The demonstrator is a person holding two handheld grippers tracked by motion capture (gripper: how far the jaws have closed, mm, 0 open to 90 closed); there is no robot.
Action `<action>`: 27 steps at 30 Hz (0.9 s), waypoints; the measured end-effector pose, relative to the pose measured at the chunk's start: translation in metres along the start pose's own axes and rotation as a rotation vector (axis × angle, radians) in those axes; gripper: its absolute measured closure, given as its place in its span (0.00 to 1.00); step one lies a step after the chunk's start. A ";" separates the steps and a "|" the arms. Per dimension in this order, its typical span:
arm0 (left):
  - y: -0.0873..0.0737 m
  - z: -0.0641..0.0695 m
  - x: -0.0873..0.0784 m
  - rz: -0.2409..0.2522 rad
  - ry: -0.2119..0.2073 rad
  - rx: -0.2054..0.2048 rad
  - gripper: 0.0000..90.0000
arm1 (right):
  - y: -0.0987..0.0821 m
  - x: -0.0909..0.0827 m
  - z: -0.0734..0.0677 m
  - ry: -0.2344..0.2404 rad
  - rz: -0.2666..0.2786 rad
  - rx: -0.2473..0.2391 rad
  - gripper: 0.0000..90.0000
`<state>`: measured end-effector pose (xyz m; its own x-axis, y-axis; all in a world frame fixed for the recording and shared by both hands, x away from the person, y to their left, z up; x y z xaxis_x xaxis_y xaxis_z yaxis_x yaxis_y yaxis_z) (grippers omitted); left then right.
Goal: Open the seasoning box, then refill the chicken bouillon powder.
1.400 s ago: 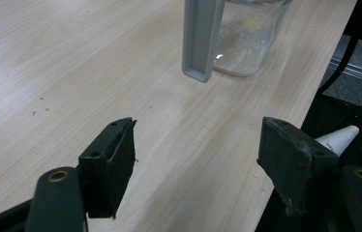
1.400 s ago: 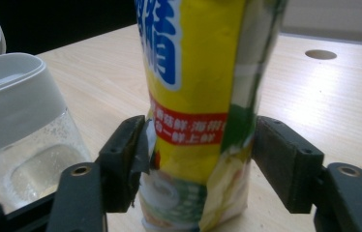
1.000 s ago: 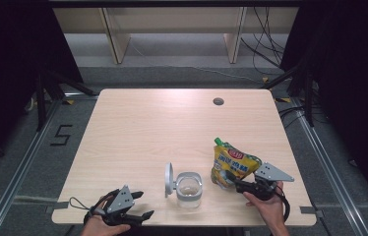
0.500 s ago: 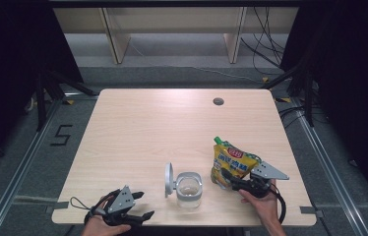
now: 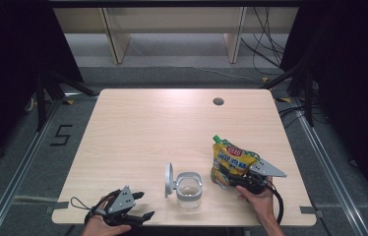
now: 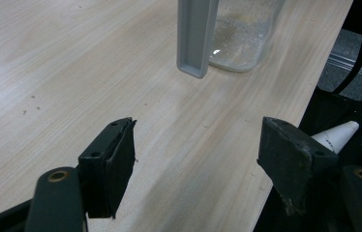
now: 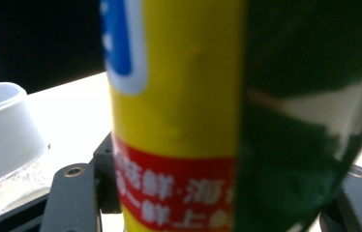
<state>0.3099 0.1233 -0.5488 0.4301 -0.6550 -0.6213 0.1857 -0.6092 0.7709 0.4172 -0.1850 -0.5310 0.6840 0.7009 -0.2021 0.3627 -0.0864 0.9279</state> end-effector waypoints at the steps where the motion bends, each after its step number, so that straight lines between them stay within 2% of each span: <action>1: -0.001 -0.002 0.000 -0.012 0.009 0.004 0.32 | 0.001 0.001 0.001 0.002 -0.002 -0.003 0.41; 3: 0.000 -0.001 0.000 -0.006 0.009 -0.002 0.32 | 0.000 0.001 0.000 -0.007 -0.002 0.014 0.42; 4: 0.000 0.000 0.000 0.004 0.002 -0.014 0.32 | 0.001 0.001 0.001 -0.007 0.001 -0.005 0.43; 5: 0.002 0.000 0.001 0.023 0.004 -0.021 0.32 | 0.001 0.002 0.000 0.011 -0.006 0.012 0.45; 6: 0.002 0.000 0.001 0.023 0.004 -0.021 0.32 | 0.001 0.002 0.000 0.011 -0.006 0.012 0.45; 7: 0.001 -0.002 0.002 0.008 0.005 -0.002 0.32 | 0.001 0.001 -0.001 -0.003 -0.003 0.008 0.46; 8: 0.001 -0.002 0.002 0.008 0.005 -0.002 0.32 | 0.001 0.001 -0.001 -0.003 -0.003 0.008 0.46; 9: 0.002 0.000 0.002 0.016 0.010 -0.021 0.32 | 0.002 0.002 -0.001 -0.015 -0.010 0.001 0.47; 11: 0.002 -0.001 0.002 0.016 0.013 -0.020 0.32 | 0.002 0.001 -0.002 -0.024 -0.022 -0.002 0.48; 13: 0.001 -0.004 0.001 -0.001 0.010 0.002 0.32 | 0.002 0.001 -0.004 -0.037 -0.026 -0.009 0.48; 16: 0.001 -0.003 0.002 0.007 0.007 -0.007 0.32 | 0.003 0.001 -0.007 -0.041 -0.034 -0.009 0.49; 17: 0.001 -0.003 0.001 0.005 0.011 -0.005 0.32 | 0.005 0.000 -0.008 -0.055 -0.040 -0.017 0.50; 22: 0.001 -0.003 -0.001 0.004 0.009 0.000 0.32 | 0.006 -0.001 -0.012 -0.050 -0.050 -0.022 0.51; 24: 0.003 -0.002 0.000 0.026 0.008 -0.018 0.32 | 0.008 -0.003 -0.011 -0.070 -0.061 -0.049 0.51; 25: 0.003 -0.004 0.000 0.024 0.025 -0.007 0.32 | 0.008 -0.003 -0.012 -0.065 -0.064 -0.053 0.52; 27: 0.002 -0.003 -0.002 0.014 0.016 -0.005 0.32 | 0.009 -0.006 -0.017 -0.054 -0.074 -0.070 0.52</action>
<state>0.3125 0.1247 -0.5452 0.4468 -0.6561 -0.6082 0.1844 -0.5978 0.7802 0.4055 -0.1784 -0.5166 0.6907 0.6645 -0.2852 0.3693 0.0150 0.9292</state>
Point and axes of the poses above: each handheld gripper's, and its own axes: x roughly forward along the jaws, y roughly out of its top, z roughly to its right, the point moved 8 cm from there along x, roughly forward along the jaws, and after that the axes turned 11 degrees about x, right-handed, at the moved point
